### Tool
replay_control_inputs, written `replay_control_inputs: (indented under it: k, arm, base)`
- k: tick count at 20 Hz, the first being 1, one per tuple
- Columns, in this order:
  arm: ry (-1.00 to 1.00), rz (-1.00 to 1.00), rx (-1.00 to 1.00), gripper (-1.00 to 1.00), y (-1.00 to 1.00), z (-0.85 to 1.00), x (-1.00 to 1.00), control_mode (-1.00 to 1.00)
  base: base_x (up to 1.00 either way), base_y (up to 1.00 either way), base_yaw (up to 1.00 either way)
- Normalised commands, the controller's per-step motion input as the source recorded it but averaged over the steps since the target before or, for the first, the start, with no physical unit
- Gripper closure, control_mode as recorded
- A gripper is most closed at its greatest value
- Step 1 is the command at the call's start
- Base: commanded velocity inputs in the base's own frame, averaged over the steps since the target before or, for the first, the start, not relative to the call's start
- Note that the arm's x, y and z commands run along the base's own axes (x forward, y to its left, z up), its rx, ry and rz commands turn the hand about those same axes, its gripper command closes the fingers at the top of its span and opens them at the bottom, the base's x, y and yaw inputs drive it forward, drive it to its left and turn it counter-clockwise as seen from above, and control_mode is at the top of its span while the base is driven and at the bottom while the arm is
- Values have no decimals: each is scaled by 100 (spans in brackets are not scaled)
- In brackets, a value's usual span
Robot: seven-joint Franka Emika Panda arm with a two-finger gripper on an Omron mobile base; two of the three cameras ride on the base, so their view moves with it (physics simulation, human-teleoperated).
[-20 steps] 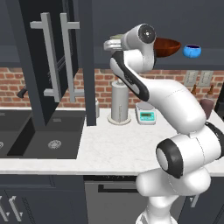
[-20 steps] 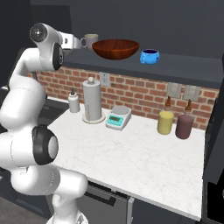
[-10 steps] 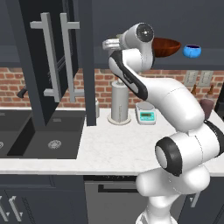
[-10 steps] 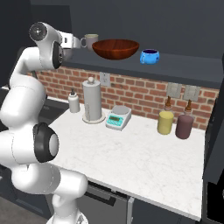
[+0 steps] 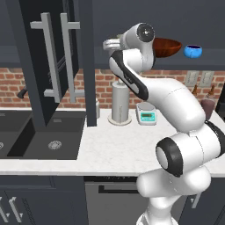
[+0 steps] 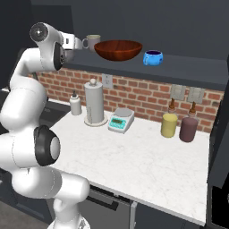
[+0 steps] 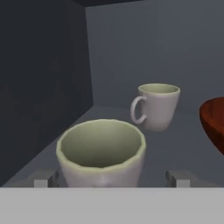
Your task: Gather all objects into one cabinet and sort the glasses and bowls to opposite sides.
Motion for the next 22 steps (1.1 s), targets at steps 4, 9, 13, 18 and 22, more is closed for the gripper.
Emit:
replay_control_inputs:
  k: [4,9,13,18,22]
  arm:
    - [0,0,0,-100,-7,0,-44,-100]
    - [0,0,0,-100,-10,0,-82,-100]
    - [0,0,0,-100,-5,0,-62,-100]
    - [1,-18,-14,-100,-61,-22,-25,-100]
    - [7,-43,-28,-100,-85,-47,0,-100]
  base:
    - [0,0,0]
    - [0,0,0]
    - [0,0,0]
    - [0,0,0]
    - [0,0,0]
